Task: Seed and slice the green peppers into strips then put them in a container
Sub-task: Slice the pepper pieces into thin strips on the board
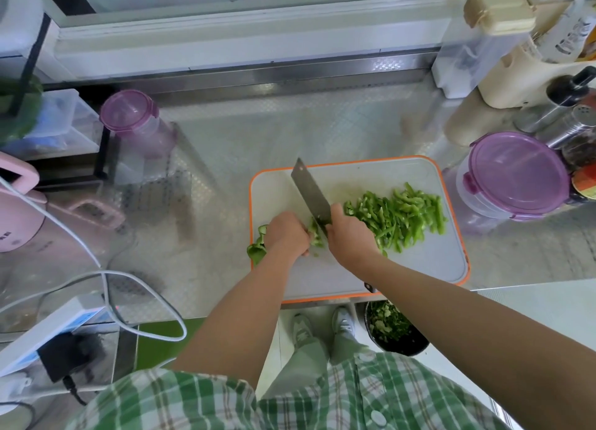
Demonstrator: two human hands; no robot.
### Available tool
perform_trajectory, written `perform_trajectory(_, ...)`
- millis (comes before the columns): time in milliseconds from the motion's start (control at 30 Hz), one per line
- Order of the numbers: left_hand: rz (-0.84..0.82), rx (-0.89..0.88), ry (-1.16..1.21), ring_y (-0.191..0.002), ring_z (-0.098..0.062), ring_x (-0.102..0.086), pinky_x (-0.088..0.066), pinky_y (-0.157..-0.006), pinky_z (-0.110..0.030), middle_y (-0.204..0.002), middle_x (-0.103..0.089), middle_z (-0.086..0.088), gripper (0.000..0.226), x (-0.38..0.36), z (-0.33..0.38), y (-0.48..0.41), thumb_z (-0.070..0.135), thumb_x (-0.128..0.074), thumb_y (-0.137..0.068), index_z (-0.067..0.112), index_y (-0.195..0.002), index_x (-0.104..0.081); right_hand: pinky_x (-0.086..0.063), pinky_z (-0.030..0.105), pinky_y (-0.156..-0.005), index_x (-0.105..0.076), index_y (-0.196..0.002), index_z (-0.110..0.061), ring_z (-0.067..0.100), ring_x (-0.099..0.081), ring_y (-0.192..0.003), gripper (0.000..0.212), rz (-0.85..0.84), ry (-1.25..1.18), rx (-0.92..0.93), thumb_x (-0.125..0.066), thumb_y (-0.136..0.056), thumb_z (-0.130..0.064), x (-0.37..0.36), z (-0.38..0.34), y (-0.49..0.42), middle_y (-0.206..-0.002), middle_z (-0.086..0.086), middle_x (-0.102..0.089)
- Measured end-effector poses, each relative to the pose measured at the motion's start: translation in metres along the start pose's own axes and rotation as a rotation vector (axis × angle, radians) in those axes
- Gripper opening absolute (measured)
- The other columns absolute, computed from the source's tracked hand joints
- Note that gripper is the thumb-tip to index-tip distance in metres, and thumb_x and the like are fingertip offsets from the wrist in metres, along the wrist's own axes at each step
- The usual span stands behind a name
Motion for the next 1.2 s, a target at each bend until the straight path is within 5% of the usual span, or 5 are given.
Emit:
perform_trajectory(133, 0.048, -0.032, -0.005, -0.075, -0.021, -0.072, -0.058, -0.079, -0.036, -0.076, -0.074, -0.006, 0.015, 0.0, 0.001, 0.002, 0.025, -0.071, -0.087, 0.01, -0.087, -0.074, -0.024, 0.028, -0.042, -0.035, -0.101, -0.006, 0.027, -0.045, -0.054, 0.011, 0.069, -0.14, 0.016, -0.042, -0.098, -0.015, 0.002, 0.011, -0.003, -0.067, 0.006, -0.047)
perform_trajectory(267, 0.119, -0.048, 0.03, -0.079, -0.025, -0.072, -0.058, -0.077, -0.036, -0.083, -0.074, -0.007, 0.015, 0.0, 0.003, 0.004, 0.027, -0.075, -0.083, 0.012, -0.086, -0.076, -0.03, 0.031, -0.043, -0.031, -0.094, -0.011, 0.029, -0.046, -0.05, 0.013, 0.074, -0.187, 0.099, -0.043, -0.097, -0.014, 0.009, 0.016, 0.005, -0.063, 0.007, -0.049)
perform_trajectory(633, 0.032, -0.016, 0.077, -0.08, -0.02, -0.072, -0.058, -0.077, -0.035, -0.064, -0.069, -0.001, 0.012, -0.005, 0.006, 0.004, 0.025, -0.068, -0.089, 0.016, -0.082, -0.073, -0.032, 0.032, -0.045, -0.03, -0.101, -0.013, 0.025, -0.046, -0.051, 0.01, -0.007, 0.014, 0.056, -0.039, -0.1, -0.018, -0.001, 0.013, 0.016, -0.066, 0.004, -0.048)
perform_trajectory(1033, 0.038, -0.022, 0.042, -0.08, -0.025, -0.072, -0.058, -0.079, -0.039, -0.088, -0.074, -0.003, 0.011, -0.008, 0.006, 0.0, 0.027, -0.071, -0.087, 0.017, -0.089, -0.073, -0.026, 0.031, -0.045, -0.028, -0.097, -0.014, 0.027, -0.044, -0.055, 0.014, -0.035, 0.096, 0.031, -0.042, -0.097, -0.01, -0.008, 0.008, 0.004, -0.064, 0.001, -0.041)
perform_trajectory(1200, 0.048, -0.034, 0.006, -0.079, -0.025, -0.072, -0.058, -0.078, -0.039, -0.079, -0.073, -0.006, 0.014, -0.008, 0.006, 0.0, 0.026, -0.068, -0.088, 0.016, -0.081, -0.075, -0.024, 0.029, -0.042, -0.034, -0.101, -0.008, 0.027, -0.046, -0.055, 0.012, 0.082, -0.118, -0.031, -0.041, -0.099, -0.017, -0.01, 0.021, 0.001, -0.069, 0.006, -0.049)
Point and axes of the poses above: each hand's wrist, its own y-axis away from the middle knuckle, its own x-axis out of the back of the hand, z = x × y, the point moved 4 cm from there along -y, towards the middle knuckle
